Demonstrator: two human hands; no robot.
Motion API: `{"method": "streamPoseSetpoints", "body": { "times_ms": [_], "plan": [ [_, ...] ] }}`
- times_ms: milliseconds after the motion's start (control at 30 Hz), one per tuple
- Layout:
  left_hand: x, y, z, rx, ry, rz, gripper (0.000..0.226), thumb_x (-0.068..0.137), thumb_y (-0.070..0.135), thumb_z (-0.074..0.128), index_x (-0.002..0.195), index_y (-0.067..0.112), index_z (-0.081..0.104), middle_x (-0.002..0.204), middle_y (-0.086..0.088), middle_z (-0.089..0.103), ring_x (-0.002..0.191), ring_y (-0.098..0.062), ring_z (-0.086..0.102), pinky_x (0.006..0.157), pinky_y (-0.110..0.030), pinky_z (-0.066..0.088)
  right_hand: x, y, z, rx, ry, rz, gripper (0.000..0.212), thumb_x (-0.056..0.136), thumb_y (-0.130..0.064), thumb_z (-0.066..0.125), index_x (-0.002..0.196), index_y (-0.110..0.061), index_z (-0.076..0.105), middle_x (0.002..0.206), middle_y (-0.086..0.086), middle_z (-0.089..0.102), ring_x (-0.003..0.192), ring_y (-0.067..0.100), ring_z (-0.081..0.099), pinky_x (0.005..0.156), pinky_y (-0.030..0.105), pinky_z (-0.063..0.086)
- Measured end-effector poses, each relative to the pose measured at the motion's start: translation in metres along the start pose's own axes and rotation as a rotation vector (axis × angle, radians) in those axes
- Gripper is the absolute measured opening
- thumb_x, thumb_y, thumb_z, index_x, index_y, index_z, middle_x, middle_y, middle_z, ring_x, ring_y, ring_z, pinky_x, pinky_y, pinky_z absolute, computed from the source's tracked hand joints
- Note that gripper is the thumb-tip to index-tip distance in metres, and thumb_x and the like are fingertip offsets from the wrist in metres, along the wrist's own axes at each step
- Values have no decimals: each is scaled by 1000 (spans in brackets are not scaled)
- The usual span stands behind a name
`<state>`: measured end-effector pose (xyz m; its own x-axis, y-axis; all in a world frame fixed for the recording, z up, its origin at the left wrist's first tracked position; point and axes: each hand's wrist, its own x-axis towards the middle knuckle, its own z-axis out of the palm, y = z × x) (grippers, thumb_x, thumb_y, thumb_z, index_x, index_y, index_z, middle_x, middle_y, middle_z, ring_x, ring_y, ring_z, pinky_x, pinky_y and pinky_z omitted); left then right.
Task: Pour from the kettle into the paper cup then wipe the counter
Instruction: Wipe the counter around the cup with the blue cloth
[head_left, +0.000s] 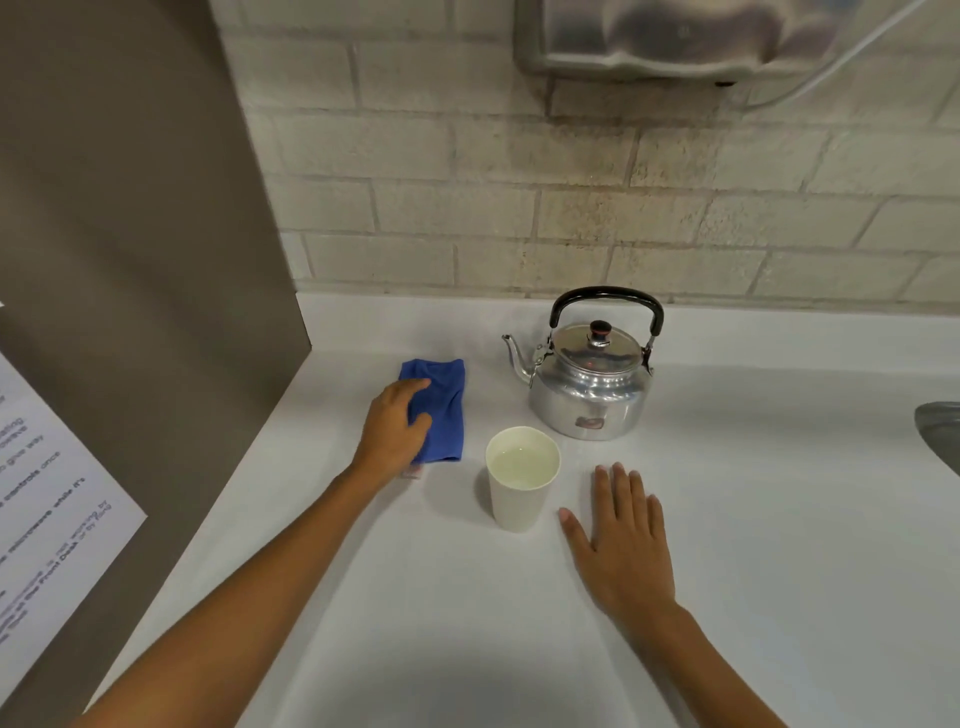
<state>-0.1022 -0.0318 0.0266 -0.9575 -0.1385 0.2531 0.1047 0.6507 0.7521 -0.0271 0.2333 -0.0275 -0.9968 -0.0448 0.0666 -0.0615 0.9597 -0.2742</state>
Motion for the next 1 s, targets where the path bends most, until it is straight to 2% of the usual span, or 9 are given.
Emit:
{"method": "streamPoseSetpoints", "body": {
  "times_ms": [133,233,400,533,633,700,867,933,1000],
  "plan": [
    [19,-6,35,377,-126,30,52,92,28,44,140,14,28,150,-13,26,136,-30,26,113,-40,22,0,0,1,4,-20,28,74,90,-59,14,145,-16,-10,158,8,-8,144,23,-12,119,41,-3],
    [28,-17,47,529,-139,-34,63,93,41,37,144,17,8,155,-12,6,142,-31,7,115,-43,12,0,0,2,-16,-28,39,74,90,-60,11,145,-15,-10,158,8,-9,144,24,-12,119,41,-4],
    [38,-23,60,619,-189,-142,67,92,51,26,144,20,-2,156,-12,4,142,-33,3,116,-45,6,1,-2,4,-44,-26,53,74,89,-60,9,145,-15,-9,158,8,-9,144,24,-12,119,42,-4],
    [37,-13,72,644,-263,-75,59,95,45,21,144,21,-2,156,-11,1,142,-32,-1,117,-43,1,1,-3,7,-43,-23,46,74,89,-60,9,145,-15,-8,158,8,-8,144,24,-12,119,43,-4],
    [25,-8,75,651,-343,90,54,97,36,21,144,21,1,156,-7,4,143,-28,-2,118,-41,2,1,-2,6,-51,-17,39,74,88,-60,8,145,-15,-6,158,9,-6,144,24,-10,119,42,-3],
    [12,-7,71,631,-427,234,56,97,31,31,144,22,1,156,-5,3,143,-25,-3,118,-39,3,1,-1,5,-51,-9,34,74,89,-60,10,146,-14,-4,158,9,-4,144,24,-9,119,42,-2],
    [-22,-20,42,400,-537,469,47,98,26,29,141,30,11,153,11,8,142,-11,-1,117,-26,3,1,0,3,-46,-33,35,74,89,-61,9,146,-16,-6,158,8,-6,144,24,-10,119,42,-2],
    [-27,-27,30,348,-562,476,48,98,30,27,137,41,2,147,22,2,140,-2,-3,115,-21,1,1,0,3,-45,-38,39,74,88,-61,8,145,-16,-6,158,8,-7,144,24,-11,119,42,-3],
    [-21,-28,29,369,-548,450,49,98,30,26,135,43,-4,150,19,-1,140,-4,-5,115,-22,1,1,-1,4,-47,-34,38,74,88,-61,8,145,-16,-7,158,8,-7,144,24,-11,118,42,-4]
  ]
}}
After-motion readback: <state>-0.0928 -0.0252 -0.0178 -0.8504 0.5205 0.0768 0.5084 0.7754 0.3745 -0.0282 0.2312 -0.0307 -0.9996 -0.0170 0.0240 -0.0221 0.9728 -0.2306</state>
